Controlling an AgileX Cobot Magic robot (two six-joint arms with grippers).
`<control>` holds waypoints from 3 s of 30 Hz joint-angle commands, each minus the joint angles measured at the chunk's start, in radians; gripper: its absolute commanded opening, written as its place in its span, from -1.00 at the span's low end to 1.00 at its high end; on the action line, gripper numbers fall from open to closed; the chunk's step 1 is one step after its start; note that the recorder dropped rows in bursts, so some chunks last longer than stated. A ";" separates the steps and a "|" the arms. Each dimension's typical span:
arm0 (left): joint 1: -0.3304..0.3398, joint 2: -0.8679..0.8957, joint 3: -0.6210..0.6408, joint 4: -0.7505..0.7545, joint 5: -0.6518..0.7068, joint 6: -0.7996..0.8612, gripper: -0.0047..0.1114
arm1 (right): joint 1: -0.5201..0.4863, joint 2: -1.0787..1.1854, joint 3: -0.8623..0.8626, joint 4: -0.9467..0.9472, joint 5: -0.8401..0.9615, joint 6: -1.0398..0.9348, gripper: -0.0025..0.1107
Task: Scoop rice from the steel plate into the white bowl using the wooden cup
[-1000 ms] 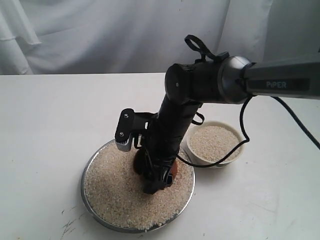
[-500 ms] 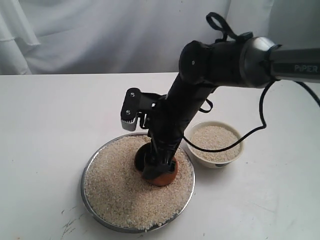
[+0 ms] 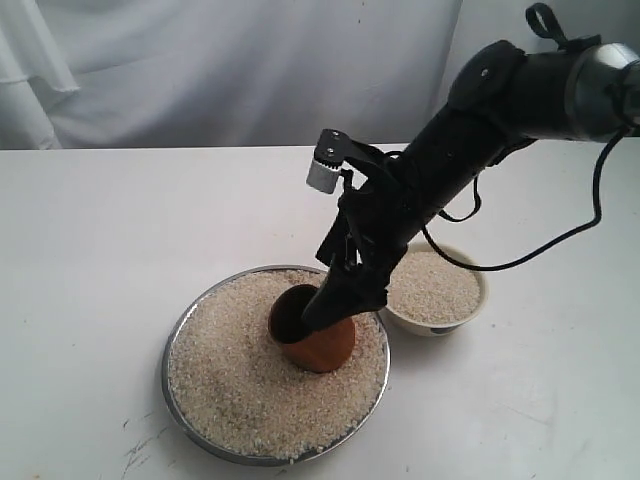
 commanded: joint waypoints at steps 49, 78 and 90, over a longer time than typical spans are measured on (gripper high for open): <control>-0.002 -0.005 0.005 -0.001 -0.006 -0.003 -0.92 | 0.003 -0.008 0.176 0.159 -0.240 -0.159 -0.18; -0.002 -0.005 0.005 -0.001 -0.006 -0.003 -0.92 | 0.091 0.085 0.176 0.213 -0.348 -0.086 0.30; -0.002 -0.005 0.005 -0.001 -0.006 -0.003 -0.92 | 0.093 0.097 0.176 0.216 -0.346 -0.077 0.59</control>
